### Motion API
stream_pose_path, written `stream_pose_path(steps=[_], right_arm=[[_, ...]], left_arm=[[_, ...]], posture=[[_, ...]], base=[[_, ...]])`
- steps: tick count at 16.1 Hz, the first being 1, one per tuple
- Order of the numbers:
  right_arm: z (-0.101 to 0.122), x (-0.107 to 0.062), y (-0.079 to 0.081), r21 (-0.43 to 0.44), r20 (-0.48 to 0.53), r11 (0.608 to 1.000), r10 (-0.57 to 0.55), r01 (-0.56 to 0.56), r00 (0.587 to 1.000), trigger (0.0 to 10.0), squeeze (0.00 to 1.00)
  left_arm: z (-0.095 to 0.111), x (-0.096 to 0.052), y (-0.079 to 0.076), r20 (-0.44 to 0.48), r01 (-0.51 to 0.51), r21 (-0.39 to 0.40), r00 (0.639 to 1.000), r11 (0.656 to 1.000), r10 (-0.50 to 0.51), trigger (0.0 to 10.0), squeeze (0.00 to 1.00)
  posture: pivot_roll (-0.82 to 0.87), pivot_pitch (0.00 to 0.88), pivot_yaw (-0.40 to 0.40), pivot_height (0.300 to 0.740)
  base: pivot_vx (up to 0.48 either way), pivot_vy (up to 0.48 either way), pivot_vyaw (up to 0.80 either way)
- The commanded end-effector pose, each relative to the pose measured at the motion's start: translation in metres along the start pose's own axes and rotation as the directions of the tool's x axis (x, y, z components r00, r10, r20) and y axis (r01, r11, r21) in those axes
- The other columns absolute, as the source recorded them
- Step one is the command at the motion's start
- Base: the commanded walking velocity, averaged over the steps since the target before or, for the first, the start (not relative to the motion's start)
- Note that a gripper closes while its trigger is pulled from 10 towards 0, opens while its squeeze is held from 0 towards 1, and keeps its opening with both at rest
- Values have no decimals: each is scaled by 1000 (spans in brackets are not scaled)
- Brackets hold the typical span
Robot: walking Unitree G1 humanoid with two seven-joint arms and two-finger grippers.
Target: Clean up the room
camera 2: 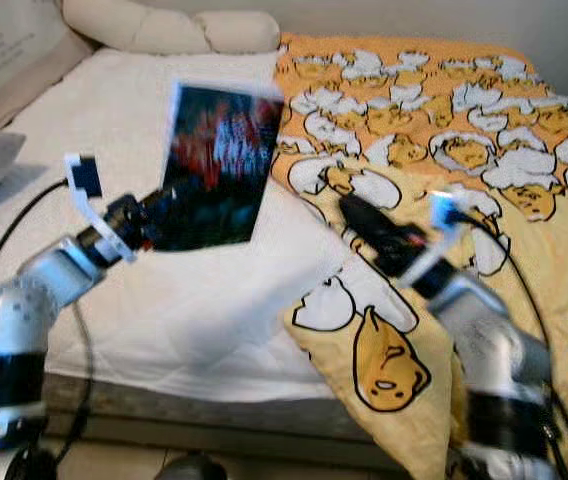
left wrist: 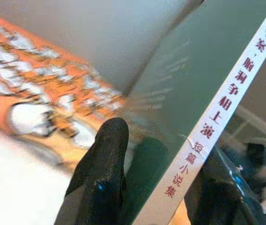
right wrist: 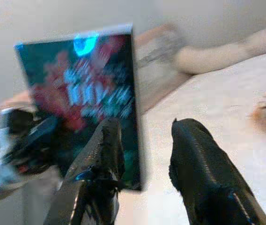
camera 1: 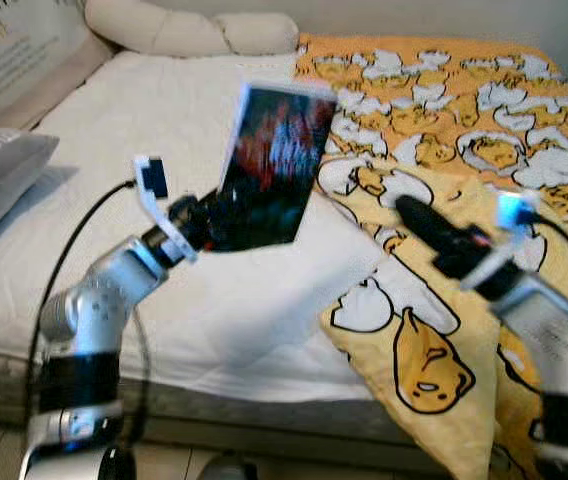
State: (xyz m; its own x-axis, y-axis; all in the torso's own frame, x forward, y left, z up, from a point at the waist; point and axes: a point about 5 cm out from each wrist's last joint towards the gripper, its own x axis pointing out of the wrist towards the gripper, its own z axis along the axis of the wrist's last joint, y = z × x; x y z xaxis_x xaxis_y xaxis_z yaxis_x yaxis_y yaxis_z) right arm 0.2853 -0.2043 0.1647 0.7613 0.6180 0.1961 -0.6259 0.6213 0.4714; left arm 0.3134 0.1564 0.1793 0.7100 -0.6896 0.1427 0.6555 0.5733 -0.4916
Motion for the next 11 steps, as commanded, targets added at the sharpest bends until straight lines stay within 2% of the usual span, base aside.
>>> stream_pose_path(steps=[1, 2, 3, 4, 5, 6, 9, 10, 11], right_arm=[[-2, -3, 4, -43, -12, 994, -96, 95, 995, 10000, 0], [-7, -5, 4, -59, -33, 987, -153, 150, 988, 10000, 0], [-27, -9, 2, -158, -107, 936, -333, 315, 937, 10000, 0], [-36, -11, 2, -200, -139, 914, -384, 354, 913, 10000, 0], [-49, -14, 4, -267, -179, 881, -443, 390, 879, 10000, 0], [-58, -14, 7, -310, -177, 850, -492, 426, 853, 10000, 0], [-67, -14, 6, -366, -178, 806, -551, 465, 815, 10000, 0], [-74, -15, 6, -398, -182, 779, -585, 484, 791, 10000, 0], [-76, -15, 7, -407, -176, 764, -602, 500, 779, 10000, 0]], left_arm=[[5, 2, -2, -13, -119, 214, 992, 969, 125, 0, 0], [2, 1, 1, -17, -182, 303, 980, 936, 196, 2667, 0], [-8, -5, 7, -35, -309, 434, 933, 846, 358, 10000, 0], [-11, -8, 7, -30, -336, 455, 920, 825, 391, 10000, 0], [-14, -16, 6, 11, -385, 483, 900, 786, 435, 10000, 0], [-21, -24, 5, 29, -427, 509, 876, 747, 482, 10000, 0], [-29, -30, 4, 36, -458, 527, 853, 715, 520, 10000, 0], [-32, -31, 4, 44, -475, 550, 838, 687, 544, 10000, 0], [-33, -32, 3, 49, -484, 559, 830, 673, 556, 10000, 0]], posture=[[22, 0, 64, 740], [15, 0, 67, 740], [3, 0, 71, 740], [-3, 0, 72, 740], [-10, 0, 75, 740], [-14, 0, 74, 740], [-11, 0, 68, 740], [-5, 0, 63, 740], [-2, 0, 62, 740]], base=[[0, 0, 0], [0, 0, 0], [0, 0, 0], [0, 0, 0], [0, 0, 0], [0, 0, 0], [0, 0, 0], [0, 319, 0], [0, 326, 0]])
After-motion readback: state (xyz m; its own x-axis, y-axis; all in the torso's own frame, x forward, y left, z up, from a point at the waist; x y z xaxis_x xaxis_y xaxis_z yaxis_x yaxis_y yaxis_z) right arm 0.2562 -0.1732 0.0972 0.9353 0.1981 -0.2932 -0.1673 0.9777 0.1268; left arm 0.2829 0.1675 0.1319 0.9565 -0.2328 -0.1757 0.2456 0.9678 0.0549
